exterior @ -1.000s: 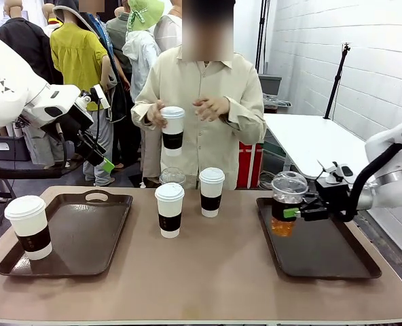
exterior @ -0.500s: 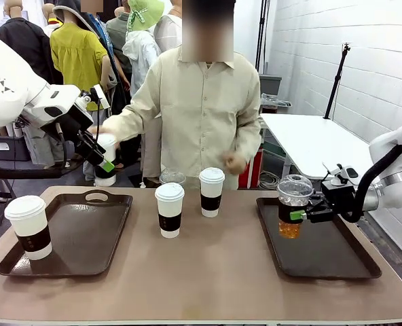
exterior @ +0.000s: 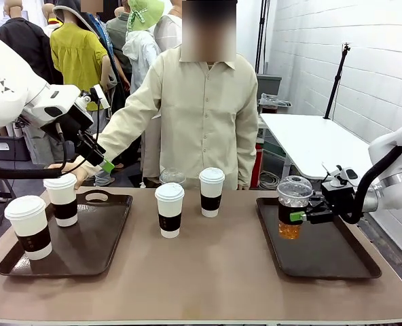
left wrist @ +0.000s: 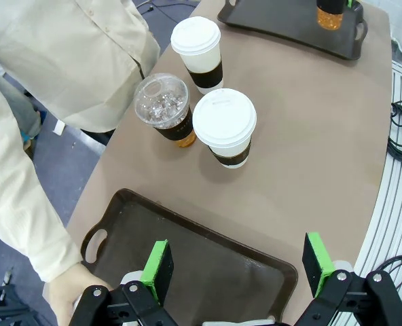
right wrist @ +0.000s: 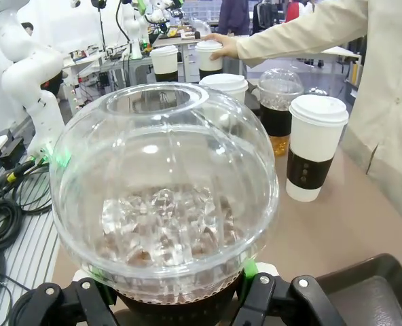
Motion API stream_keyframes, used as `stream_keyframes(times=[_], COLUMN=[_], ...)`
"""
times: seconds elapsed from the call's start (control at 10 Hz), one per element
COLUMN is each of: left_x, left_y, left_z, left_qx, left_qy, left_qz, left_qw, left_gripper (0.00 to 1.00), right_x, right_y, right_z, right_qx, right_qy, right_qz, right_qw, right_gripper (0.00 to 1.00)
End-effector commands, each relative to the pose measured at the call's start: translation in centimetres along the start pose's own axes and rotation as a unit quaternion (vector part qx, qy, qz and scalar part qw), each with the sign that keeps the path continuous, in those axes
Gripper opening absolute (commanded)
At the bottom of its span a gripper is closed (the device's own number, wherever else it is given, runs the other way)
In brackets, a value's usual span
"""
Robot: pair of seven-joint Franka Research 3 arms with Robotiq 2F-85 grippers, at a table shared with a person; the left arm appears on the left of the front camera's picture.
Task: Distribute the coffee onto the tray.
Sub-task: Pick up one iced Americano and place it on the right Handle tray.
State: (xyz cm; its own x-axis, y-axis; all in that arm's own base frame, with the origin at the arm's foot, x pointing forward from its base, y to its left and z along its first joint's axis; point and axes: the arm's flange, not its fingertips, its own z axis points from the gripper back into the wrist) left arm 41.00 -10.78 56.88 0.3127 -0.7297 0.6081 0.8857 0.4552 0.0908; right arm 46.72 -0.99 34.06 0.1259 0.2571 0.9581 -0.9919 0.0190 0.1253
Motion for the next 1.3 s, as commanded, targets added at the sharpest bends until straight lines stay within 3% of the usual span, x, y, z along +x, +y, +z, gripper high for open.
stream_keyframes(times=[0.0,1.2], left_x=[-0.1,-0.1], left_y=[0.1,0.1], left_z=[0.0,0.0], left_qx=[-0.004,-0.004], left_qy=[-0.003,-0.003], left_qz=[0.001,0.001], left_qw=[1.0,1.0], left_gripper=[1.0,1.0], right_x=[0.2,-6.9], right_y=[-0.6,-0.8], right_z=[0.4,1.9], right_qx=[0.006,0.034], right_qy=[0.003,0.003], right_qz=[0.0,0.025], right_qw=[1.0,0.999], right_gripper=[0.77,0.77])
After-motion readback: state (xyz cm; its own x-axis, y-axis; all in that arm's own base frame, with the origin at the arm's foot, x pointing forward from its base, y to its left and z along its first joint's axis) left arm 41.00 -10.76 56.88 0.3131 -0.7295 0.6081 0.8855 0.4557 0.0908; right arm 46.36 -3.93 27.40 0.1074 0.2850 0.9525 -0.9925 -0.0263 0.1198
